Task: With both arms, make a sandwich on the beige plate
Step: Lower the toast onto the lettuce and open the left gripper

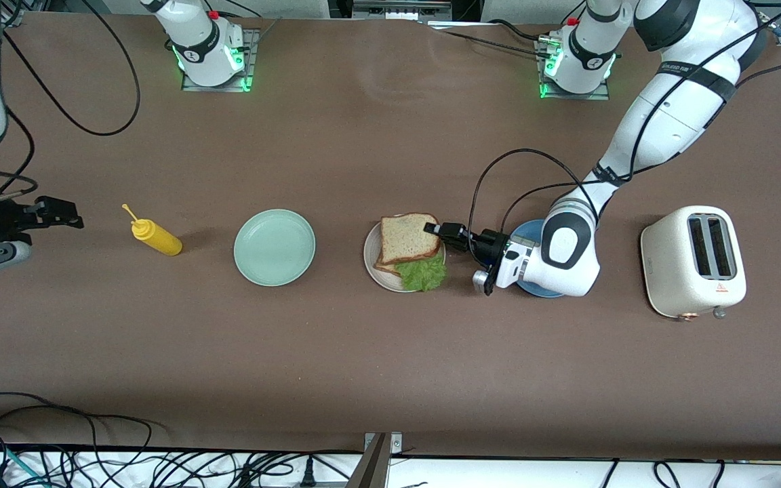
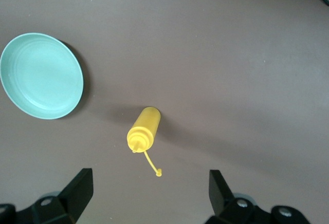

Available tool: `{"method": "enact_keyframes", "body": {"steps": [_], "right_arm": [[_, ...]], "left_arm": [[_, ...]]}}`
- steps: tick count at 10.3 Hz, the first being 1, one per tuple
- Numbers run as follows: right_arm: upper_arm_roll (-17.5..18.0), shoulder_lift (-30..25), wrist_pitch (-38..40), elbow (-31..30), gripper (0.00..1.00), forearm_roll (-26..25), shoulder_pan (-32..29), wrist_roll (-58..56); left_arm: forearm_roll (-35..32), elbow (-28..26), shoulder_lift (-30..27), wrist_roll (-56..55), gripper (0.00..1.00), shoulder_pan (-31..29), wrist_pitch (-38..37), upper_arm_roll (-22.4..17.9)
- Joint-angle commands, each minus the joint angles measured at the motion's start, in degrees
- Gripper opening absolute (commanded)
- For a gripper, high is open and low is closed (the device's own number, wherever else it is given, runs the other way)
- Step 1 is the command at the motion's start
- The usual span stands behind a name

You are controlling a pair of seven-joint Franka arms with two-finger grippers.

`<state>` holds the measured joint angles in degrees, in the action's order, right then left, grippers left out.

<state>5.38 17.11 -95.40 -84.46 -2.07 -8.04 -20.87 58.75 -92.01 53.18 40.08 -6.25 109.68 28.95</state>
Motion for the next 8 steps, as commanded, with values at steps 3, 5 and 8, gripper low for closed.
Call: {"method": "enact_keyframes", "body": {"steps": [3, 5, 8], "right_arm": [[2.3, -11.2, -9.6, -14.2, 1.00, -1.0, 0.0, 7.4], [2.5, -12.7, -9.0, -14.1, 1.00, -0.9, 0.0, 10.7], [2.2, -14.2, -7.6, -14.0, 1.00, -0.2, -0.1, 13.0]], "left_arm": [[1.2, 0.4, -1.9, 1.6, 1.00, -0.2, 1.0, -0.1], [0.3, 0.5, -2.7, 1.4, 1.00, -0.6, 0.9, -0.6], [-14.7, 2.4, -6.4, -7.5, 1.00, -6.9, -4.0, 0.3]]}}
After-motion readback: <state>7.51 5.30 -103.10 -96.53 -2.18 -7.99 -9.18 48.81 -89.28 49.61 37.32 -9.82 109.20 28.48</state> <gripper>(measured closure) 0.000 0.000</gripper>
